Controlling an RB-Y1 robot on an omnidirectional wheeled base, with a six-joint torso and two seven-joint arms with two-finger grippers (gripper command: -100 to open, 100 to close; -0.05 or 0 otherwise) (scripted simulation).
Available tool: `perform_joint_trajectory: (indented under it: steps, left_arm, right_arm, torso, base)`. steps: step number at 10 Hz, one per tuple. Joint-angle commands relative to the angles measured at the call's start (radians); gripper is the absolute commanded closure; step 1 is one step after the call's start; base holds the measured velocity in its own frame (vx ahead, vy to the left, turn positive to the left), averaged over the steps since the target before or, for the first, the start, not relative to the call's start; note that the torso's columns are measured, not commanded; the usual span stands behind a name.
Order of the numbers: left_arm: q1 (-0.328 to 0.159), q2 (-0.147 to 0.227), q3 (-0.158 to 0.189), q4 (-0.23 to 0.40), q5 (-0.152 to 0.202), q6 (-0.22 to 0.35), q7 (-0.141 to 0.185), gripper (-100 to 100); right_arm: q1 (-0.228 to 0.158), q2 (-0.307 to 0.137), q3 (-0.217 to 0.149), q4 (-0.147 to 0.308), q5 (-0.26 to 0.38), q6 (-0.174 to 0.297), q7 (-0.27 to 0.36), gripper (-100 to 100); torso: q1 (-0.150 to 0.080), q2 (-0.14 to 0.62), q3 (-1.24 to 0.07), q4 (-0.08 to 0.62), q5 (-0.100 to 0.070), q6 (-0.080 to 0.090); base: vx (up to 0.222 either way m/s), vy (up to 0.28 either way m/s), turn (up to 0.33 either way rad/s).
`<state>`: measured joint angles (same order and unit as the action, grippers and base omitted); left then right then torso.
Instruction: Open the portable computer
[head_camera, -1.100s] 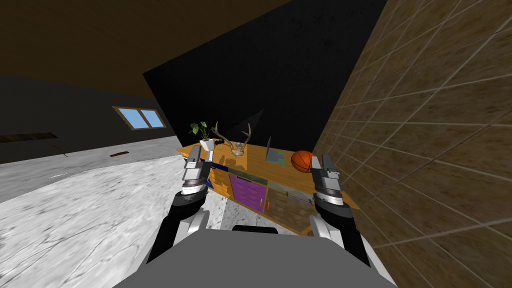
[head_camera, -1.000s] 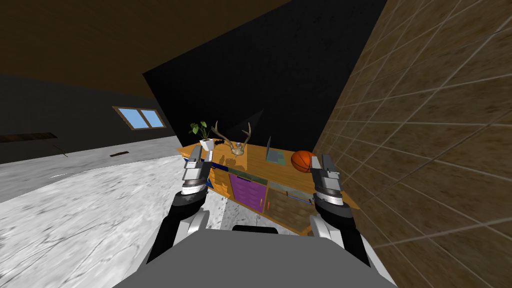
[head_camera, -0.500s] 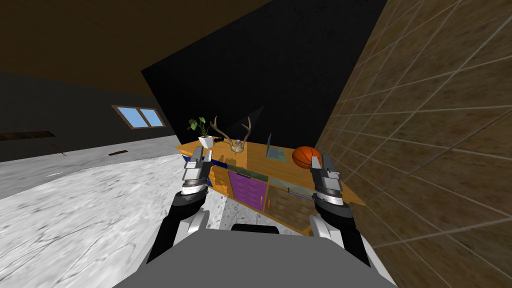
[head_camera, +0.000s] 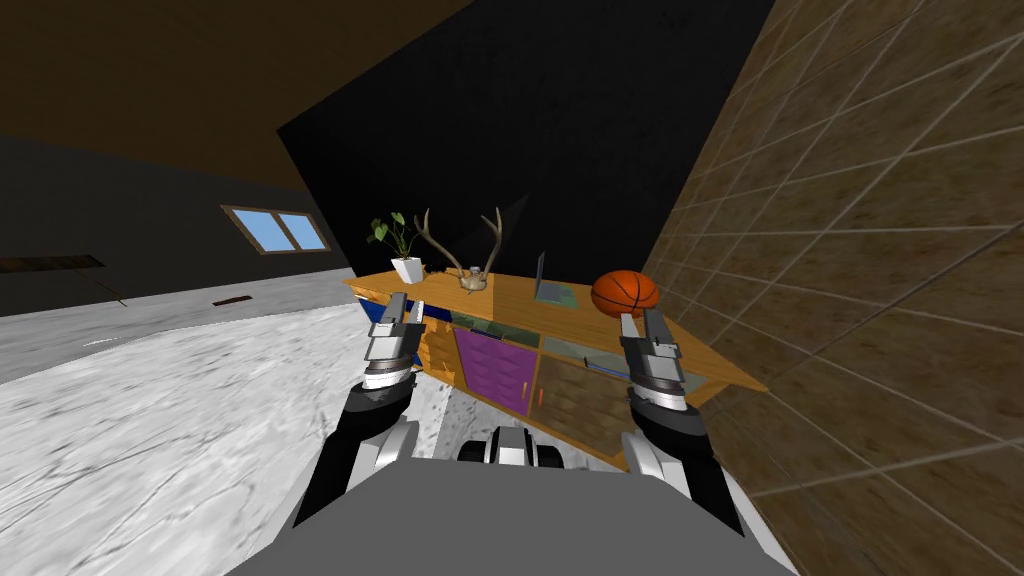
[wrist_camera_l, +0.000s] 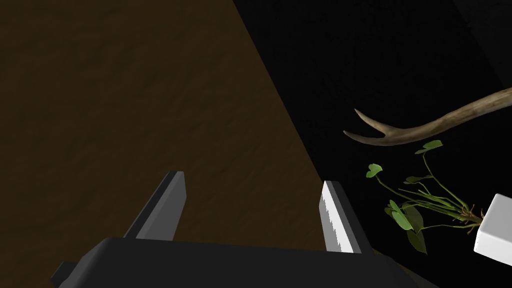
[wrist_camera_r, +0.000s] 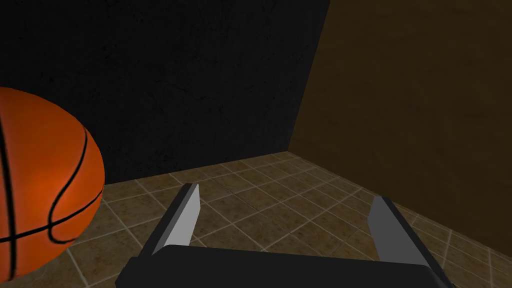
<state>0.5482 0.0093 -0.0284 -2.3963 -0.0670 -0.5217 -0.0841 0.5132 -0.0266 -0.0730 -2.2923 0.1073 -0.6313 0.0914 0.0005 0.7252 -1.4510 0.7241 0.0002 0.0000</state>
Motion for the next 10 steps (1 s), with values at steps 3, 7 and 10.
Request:
perform_joint_trajectory:
  steps: [3,7,10]
  left_arm:
    - [0.000,0.000,0.000,0.000,0.000,0.000,0.000,0]
    - [0.000,0.000,0.000,0.000,0.000,0.000,0.000,0]
    - [0.000,0.000,0.000,0.000,0.000,0.000,0.000,0]
  right_arm:
    - [0.034,-0.127,-0.054,0.016,0.054,0.059,-0.009,-100]
    - [0.082,-0.248,-0.134,0.037,0.135,0.139,-0.028,-100]
    - [0.110,-0.316,-0.180,0.049,0.182,0.186,-0.039,-100]
  torso:
    - [0.001,0.012,-0.025,0.013,0.000,0.000]
    - [-0.001,0.013,-0.025,0.014,0.000,0.000]
    - [-0.001,0.013,-0.025,0.014,0.000,0.000]
  base:
    - [0.000,0.046,0.047]
    - [-0.001,0.055,0.059]
    - [0.002,0.048,0.048]
